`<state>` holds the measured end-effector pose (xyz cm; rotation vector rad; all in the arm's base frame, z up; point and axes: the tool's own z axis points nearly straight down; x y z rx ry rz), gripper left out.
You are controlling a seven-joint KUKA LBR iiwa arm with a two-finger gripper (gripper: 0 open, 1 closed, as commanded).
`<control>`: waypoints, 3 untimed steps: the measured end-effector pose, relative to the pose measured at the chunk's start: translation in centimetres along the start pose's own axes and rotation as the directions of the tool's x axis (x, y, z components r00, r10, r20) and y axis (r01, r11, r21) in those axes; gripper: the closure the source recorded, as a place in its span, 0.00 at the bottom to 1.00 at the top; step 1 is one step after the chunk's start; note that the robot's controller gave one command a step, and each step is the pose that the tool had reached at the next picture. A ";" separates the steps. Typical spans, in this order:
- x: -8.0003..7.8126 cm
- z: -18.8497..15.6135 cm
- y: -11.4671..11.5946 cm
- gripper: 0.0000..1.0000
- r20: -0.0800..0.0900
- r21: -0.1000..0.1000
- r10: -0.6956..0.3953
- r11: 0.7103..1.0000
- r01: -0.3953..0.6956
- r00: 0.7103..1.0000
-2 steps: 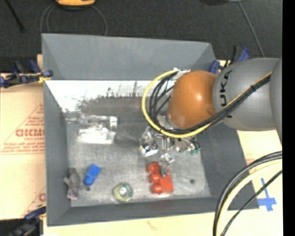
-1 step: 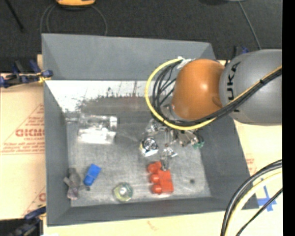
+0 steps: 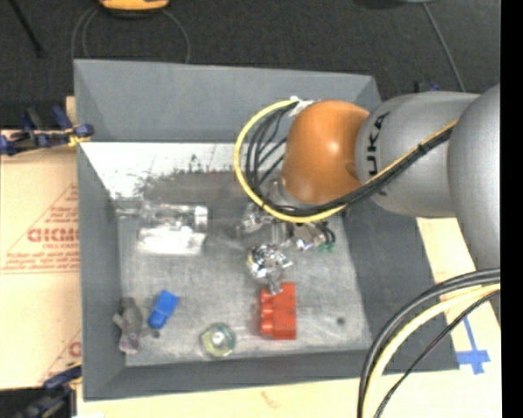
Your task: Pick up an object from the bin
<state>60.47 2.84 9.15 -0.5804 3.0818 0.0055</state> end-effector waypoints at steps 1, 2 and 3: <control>-0.3 1.3 -1.5 0.00 0.000 0.005 -0.203 0.979 0.203 0.979; -0.5 1.1 -1.5 1.00 0.004 0.004 -0.199 0.980 0.199 0.980; -0.5 -19.7 -1.7 1.00 0.004 0.009 -0.267 0.964 0.267 0.964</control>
Offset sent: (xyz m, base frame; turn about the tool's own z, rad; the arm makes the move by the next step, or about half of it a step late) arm 0.0069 -0.0120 -0.0143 -0.2065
